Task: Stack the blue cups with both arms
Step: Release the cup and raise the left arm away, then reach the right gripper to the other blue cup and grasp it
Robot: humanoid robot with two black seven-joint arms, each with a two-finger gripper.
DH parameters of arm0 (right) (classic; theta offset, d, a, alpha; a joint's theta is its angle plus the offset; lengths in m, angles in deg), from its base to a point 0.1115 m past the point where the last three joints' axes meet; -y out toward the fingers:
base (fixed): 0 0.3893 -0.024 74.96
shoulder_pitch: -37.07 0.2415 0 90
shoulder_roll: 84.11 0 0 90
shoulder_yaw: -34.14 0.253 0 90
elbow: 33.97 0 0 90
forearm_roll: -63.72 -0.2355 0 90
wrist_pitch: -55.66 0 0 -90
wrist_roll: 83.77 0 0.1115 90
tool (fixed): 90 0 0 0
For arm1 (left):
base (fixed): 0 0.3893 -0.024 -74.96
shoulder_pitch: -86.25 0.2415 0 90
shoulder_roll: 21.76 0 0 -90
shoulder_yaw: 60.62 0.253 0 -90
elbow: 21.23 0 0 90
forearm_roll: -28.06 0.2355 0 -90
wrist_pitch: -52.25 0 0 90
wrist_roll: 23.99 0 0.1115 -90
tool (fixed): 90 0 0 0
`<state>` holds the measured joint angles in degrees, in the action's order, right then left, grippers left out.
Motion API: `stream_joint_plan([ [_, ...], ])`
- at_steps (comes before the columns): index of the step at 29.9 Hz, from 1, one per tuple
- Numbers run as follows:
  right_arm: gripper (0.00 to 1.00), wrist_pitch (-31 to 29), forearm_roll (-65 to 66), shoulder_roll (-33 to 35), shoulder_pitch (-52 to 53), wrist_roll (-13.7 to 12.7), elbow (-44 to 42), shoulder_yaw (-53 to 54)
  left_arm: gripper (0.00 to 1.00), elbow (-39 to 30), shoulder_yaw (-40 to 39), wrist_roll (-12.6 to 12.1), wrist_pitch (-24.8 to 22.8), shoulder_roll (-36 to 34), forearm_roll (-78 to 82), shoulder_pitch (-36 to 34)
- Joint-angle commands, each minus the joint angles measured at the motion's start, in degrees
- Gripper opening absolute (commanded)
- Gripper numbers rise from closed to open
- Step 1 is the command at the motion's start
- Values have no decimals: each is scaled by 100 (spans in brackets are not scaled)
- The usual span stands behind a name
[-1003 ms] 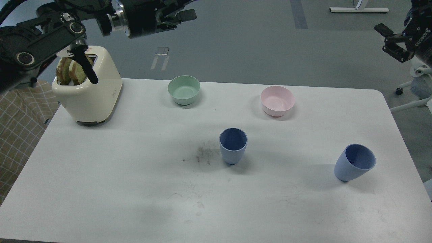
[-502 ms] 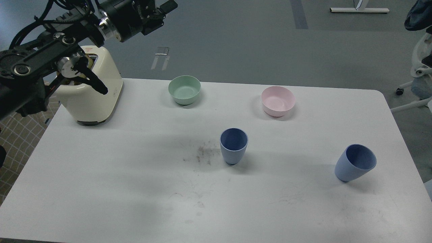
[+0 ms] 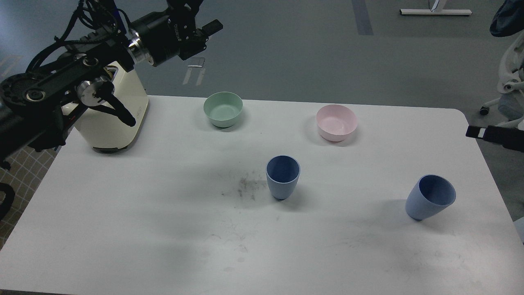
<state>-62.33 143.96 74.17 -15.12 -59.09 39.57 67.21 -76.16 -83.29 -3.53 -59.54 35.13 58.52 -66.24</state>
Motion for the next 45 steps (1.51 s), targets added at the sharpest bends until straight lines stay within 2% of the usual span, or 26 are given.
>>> stream_joint_plan([
  [1, 100, -1, 816, 36, -133, 46, 169, -1, 98, 0, -1, -33, 8, 103, 5, 26],
  [5, 100, -1, 1327, 9, -177, 46, 187, -10, 98, 0, 17, -42, 17, 200, 5, 53],
  [28, 98, -1, 1371, -615, -652, -33, 55, -151, 98, 0, -10, -42, 8, 402, 5, 281],
  [34, 92, -1, 1371, -834, -661, -51, -164, -168, 98, 0, -18, -42, 8, 394, 5, 281],
  [35, 86, -1, 1371, -878, -661, -51, -208, -168, 98, 0, -18, -42, 17, 393, 5, 281],
  [37, 85, -1, 1371, -922, -661, -68, -253, -168, 98, 0, -18, -42, 8, 393, 5, 281],
  [41, 74, -1, 1380, -1054, -661, -112, -305, -168, 98, 0, -18, -33, 17, 385, 5, 290],
  [45, 69, -1, 1389, -1125, -670, -121, -340, -168, 98, 0, -18, -33, 17, 376, 5, 316],
])
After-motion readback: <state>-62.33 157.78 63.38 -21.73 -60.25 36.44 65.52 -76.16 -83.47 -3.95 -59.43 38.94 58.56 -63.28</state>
